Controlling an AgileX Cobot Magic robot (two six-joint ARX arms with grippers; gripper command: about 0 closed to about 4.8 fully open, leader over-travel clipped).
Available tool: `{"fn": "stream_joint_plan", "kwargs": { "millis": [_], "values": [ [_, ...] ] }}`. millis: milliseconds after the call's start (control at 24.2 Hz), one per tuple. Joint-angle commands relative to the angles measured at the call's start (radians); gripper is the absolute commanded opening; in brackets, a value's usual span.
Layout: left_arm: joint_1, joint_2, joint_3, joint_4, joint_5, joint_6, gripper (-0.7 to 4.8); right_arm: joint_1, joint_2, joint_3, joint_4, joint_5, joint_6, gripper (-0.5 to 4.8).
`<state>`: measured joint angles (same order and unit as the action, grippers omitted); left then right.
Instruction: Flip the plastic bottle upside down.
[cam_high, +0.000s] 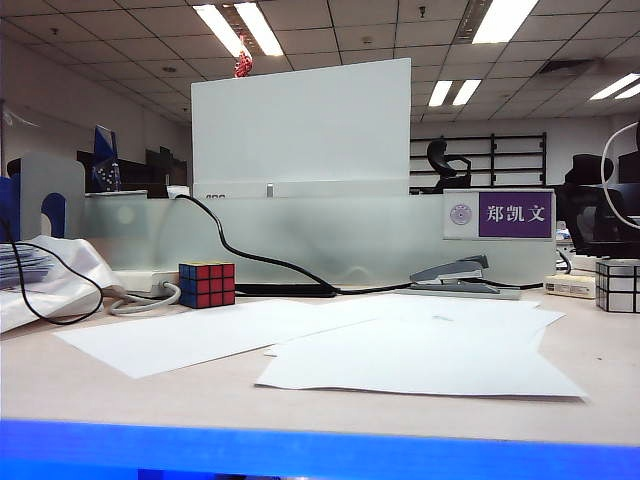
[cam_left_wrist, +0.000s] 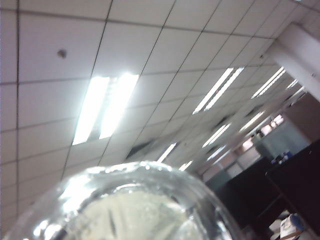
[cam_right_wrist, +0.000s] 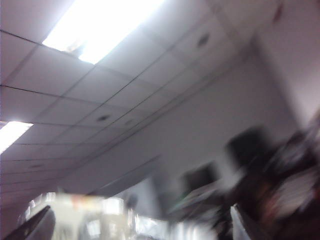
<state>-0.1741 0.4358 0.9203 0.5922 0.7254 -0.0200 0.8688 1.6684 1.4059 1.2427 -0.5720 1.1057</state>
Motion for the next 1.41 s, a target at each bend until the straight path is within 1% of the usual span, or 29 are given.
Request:
{"fn": "stream_joint_plan", "kwargs": {
  "millis": [41, 83, 124, 165, 207, 248, 290, 331, 372, 455, 579, 662, 745, 827, 869, 952, 993, 1034, 1117, 1283, 1407],
  "values": [
    [0.001, 0.026, 0.025, -0.103, -0.035, 0.04, -0.06, -0.048, -0.016, 0.008, 0.014, -0.052, -0.114, 4.77],
    [0.001, 0.035, 0.033, -0.137, -0.042, 0.053, -0.06, -0.061, -0.017, 0.008, 0.013, -0.072, -0.127, 4.77],
    [0.0, 0.063, 0.05, -0.206, -0.04, 0.066, -0.06, -0.099, -0.018, 0.008, 0.015, -0.118, -0.142, 4.75],
    [0.0, 0.079, 0.053, -0.224, -0.04, 0.064, -0.06, -0.115, -0.019, 0.008, 0.016, -0.143, -0.143, 4.63],
    [0.0, 0.121, 0.054, -0.248, -0.041, 0.064, -0.06, -0.137, -0.018, 0.008, 0.013, -0.211, -0.163, 3.83],
    [0.0, 0.143, 0.054, -0.26, -0.041, 0.065, -0.06, -0.149, -0.018, 0.008, 0.013, -0.252, -0.178, 2.99],
    [0.002, 0.2, 0.054, -0.288, -0.04, 0.066, -0.06, -0.171, -0.018, 0.008, 0.015, -0.311, -0.185, 1.44],
    [0.001, 0.227, 0.054, -0.303, -0.037, 0.065, -0.06, -0.181, -0.019, 0.008, 0.017, -0.331, -0.185, 0.87],
    [0.0, 0.293, 0.053, -0.336, -0.018, 0.064, -0.06, -0.198, -0.019, 0.008, 0.032, -0.375, -0.182, -0.03],
    [-0.001, 0.413, 0.052, -0.368, 0.031, 0.051, -0.06, -0.203, -0.019, 0.008, 0.053, -0.436, -0.157, -0.03],
    [-0.001, 0.58, 0.052, -0.359, 0.087, 0.047, -0.06, -0.2, -0.021, 0.008, 0.108, -0.547, -0.058, -0.03],
    [-0.001, 0.709, 0.052, -0.333, 0.12, 0.046, -0.06, -0.185, -0.021, 0.006, 0.172, -0.578, 0.065, -0.03],
    [-0.002, 0.815, 0.052, -0.3, 0.161, 0.046, -0.06, -0.152, -0.024, 0.007, 0.172, -0.595, 0.1, -0.03],
    [-0.019, 0.93, 0.051, -0.242, 0.206, 0.045, -0.06, -0.086, -0.024, 0.007, 0.171, -0.544, 0.129, -0.03],
    [-0.019, 0.953, 0.052, -0.23, 0.206, 0.045, -0.06, -0.067, -0.024, 0.007, 0.171, -0.544, 0.129, -0.03],
    [-0.019, 1.04, 0.051, -0.188, 0.203, 0.048, -0.06, 0.01, -0.025, 0.008, 0.171, -0.544, 0.129, -0.03],
    [-0.019, 1.079, 0.051, -0.174, 0.185, 0.05, -0.06, 0.043, -0.031, 0.008, 0.171, -0.542, 0.129, -0.03],
    [-0.019, 1.119, 0.051, -0.148, 0.184, 0.05, -0.06, 0.078, -0.031, 0.009, 0.171, -0.522, 0.129, -0.03],
    [-0.019, 1.184, 0.051, -0.122, 0.185, 0.059, -0.06, 0.107, -0.034, 0.009, 0.171, -0.496, 0.129, -0.03],
    [-0.021, 1.268, 0.051, -0.099, 0.196, 0.098, -0.06, 0.123, -0.035, 0.009, 0.171, -0.503, 0.129, -0.03],
    [-0.021, 1.32, 0.051, -0.012, 0.196, 0.095, -0.06, 0.123, -0.035, 0.009, 0.168, -0.499, 0.129, -0.03]
  ]
}}
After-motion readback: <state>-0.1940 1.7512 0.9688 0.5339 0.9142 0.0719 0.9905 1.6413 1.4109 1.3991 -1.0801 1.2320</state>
